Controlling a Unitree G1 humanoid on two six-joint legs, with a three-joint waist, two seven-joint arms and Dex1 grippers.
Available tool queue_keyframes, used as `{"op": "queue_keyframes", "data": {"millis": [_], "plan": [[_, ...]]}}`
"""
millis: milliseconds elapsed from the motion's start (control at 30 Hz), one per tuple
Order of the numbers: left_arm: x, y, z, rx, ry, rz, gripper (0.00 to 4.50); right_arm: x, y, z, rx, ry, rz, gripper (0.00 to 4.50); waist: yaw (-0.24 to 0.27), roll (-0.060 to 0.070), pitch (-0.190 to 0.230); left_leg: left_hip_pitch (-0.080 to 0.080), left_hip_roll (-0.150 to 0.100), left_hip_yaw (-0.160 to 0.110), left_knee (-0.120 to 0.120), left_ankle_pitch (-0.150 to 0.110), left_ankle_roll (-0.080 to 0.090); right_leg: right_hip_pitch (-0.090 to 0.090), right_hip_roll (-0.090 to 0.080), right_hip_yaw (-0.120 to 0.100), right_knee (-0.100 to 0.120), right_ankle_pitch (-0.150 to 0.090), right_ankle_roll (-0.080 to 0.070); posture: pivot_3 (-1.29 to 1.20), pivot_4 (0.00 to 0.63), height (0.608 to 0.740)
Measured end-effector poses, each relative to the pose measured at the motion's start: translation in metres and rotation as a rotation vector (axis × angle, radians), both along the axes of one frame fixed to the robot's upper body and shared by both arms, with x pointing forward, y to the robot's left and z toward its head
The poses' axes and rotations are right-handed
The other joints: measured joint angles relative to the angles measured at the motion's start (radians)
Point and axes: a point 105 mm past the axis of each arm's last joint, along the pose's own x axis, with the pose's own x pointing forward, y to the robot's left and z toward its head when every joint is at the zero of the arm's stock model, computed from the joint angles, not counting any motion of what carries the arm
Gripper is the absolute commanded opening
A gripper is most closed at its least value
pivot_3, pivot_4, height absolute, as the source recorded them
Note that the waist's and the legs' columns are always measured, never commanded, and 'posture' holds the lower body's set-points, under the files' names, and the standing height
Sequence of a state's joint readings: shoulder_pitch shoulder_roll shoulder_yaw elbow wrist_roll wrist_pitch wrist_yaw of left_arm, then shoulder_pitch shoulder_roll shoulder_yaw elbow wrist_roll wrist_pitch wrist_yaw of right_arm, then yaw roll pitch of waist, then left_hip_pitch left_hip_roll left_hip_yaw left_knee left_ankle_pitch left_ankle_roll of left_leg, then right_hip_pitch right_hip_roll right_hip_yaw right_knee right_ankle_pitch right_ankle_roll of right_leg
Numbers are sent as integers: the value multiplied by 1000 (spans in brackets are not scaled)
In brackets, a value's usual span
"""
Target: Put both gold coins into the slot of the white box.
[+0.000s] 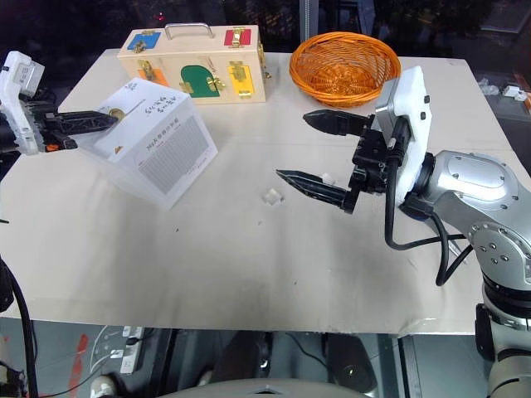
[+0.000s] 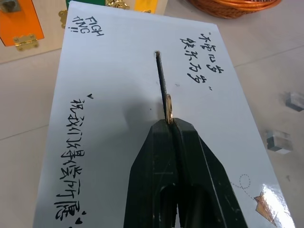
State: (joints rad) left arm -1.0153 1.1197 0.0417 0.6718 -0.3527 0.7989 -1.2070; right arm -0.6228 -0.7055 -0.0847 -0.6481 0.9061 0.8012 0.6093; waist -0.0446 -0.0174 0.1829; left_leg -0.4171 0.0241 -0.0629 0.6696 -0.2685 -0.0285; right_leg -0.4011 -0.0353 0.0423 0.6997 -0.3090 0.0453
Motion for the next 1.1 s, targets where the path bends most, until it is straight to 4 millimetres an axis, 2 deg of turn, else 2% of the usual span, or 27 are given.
{"op": "queue_keyframes", "data": {"millis": [133,200,267,333,367,400,500,533,567,600,633,667,700,733,867,1000,1100], "plan": [[2,-2,0,48,-21,-3,0,0,1,-1,-3,3,3,4424,0,0,0,0,0,0,0,0,0,0,0,0,0,0,0,0,150,726],[2,-3,0,60,-31,-9,433,0,1,-1,-4,5,4,4500,1,0,0,0,0,0,0,0,0,0,0,0,1,0,0,0,150,726],[3,-4,1,61,-42,-13,1107,0,1,-1,-4,5,4,4500,1,0,0,0,0,0,1,0,0,0,0,0,1,0,0,0,150,726],[5,-8,4,47,-74,-19,2196,0,1,-1,-4,6,4,4500,1,0,0,0,0,0,1,0,0,0,0,0,1,0,0,0,150,726],[5,-12,9,24,-112,-36,2292,0,1,-2,-4,8,3,4500,1,0,0,0,0,0,1,0,0,0,0,0,1,0,0,0,150,726],[4,-15,15,5,-151,-56,2835,0,1,-3,-4,11,2,4500,1,0,0,0,0,0,1,0,0,0,0,0,1,0,0,0,150,726],[-9,-40,47,-85,-281,-174,2835,-1,0,-4,-1,18,1,4500,0,0,0,-1,0,0,1,2,-3,0,0,0,0,0,0,0,150,726],[-20,-61,62,-136,-317,-265,2835,-2,-1,-4,8,24,3,4500,1,-1,0,-1,0,0,1,2,-3,0,-1,0,0,0,0,0,150,726],[-25,-69,66,-148,-327,-302,2835,-2,-1,-4,13,25,6,4500,1,-1,0,-1,0,0,1,2,-3,0,-1,0,0,0,0,0,150,726],[-37,-86,72,-183,-339,-370,2835,-4,-1,-1,30,27,12,4500,1,0,0,-1,0,0,1,2,-3,1,-1,0,0,0,0,0,150,726],[-41,-94,72,-195,-331,-401,2835,-4,-2,0,37,26,11,4500,1,0,0,-1,0,0,1,2,-3,1,-1,0,1,0,0,0,150,726],[-48,-103,68,-209,-314,-436,2835,-4,-3,2,51,26,12,4500,0,0,0,0,0,0,1,2,-3,1,-1,0,1,0,0,0,150,726],[-53,-115,55,-227,-269,-475,2835,-5,-5,6,68,20,9,4500,-2,0,0,1,0,1,1,2,-3,1,-1,1,3,0,0,0,150,726],[-55,-119,49,-235,-249,-484,2835,-6,-5,7,73,19,10,4500,-4,0,0,2,1,1,1,2,-3,1,0,1,3,0,0,0,150,726],[-71,-142,-4,-231,-122,-525,2835,-9,-6,13,101,14,13,4500,-12,0,0,2,1,0,3,2,-3,1,0,2,6,0,0,0,150,726],[-81,-164,-22,-229,-161,-549,2835,-12,-10,11,87,15,-16,4500,2,-1,-1,2,1,1,6,0,0,1,0,2,7,0,0,0,150,726],[-92,-174,-40,-190,-179,-554,2835,-10,-28,-7,54,60,-119,4500,12,-1,-1,2,1,0,6,0,0,3,-1,1,5,0,0,0,150,726]]}}
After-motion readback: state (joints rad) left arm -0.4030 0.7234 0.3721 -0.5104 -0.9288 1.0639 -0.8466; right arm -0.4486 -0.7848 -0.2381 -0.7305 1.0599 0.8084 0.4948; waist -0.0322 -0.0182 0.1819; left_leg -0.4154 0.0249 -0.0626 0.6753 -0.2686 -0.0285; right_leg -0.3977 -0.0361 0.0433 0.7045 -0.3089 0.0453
